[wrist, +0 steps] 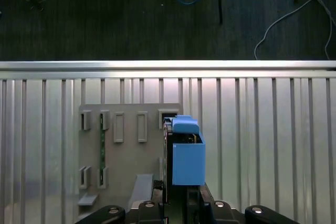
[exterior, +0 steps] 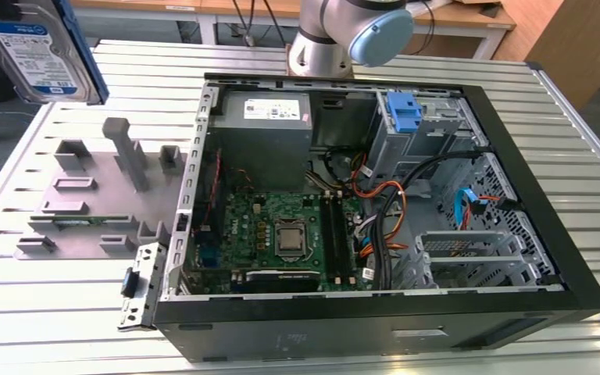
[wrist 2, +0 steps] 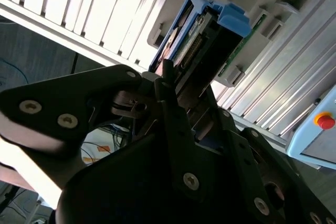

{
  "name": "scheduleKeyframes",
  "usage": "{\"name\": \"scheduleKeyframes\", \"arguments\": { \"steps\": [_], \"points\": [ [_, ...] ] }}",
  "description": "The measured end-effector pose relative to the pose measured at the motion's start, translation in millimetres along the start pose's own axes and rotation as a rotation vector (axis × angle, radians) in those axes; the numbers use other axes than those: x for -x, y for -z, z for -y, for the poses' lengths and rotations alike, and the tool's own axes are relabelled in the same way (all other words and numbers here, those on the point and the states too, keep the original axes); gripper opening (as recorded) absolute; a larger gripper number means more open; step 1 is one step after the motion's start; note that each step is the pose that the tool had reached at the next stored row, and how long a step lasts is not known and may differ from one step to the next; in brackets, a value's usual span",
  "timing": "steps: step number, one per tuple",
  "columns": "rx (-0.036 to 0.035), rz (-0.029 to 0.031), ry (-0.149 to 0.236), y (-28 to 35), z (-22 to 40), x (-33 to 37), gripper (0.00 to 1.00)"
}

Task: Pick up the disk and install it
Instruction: 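Pick up the disk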

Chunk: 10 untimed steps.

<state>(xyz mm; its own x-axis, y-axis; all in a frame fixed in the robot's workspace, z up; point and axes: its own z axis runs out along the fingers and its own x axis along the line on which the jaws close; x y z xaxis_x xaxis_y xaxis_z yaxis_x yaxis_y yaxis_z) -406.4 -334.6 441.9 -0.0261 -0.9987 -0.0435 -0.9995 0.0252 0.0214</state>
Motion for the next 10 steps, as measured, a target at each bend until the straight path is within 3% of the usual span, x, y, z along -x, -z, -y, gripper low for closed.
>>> {"name": "scheduleKeyframes", "arguments": {
  "steps": [10],
  "points": [
    [0.0001,0.0,0.0,16.8,-0.4,0.7,0.35]
  ]
}}
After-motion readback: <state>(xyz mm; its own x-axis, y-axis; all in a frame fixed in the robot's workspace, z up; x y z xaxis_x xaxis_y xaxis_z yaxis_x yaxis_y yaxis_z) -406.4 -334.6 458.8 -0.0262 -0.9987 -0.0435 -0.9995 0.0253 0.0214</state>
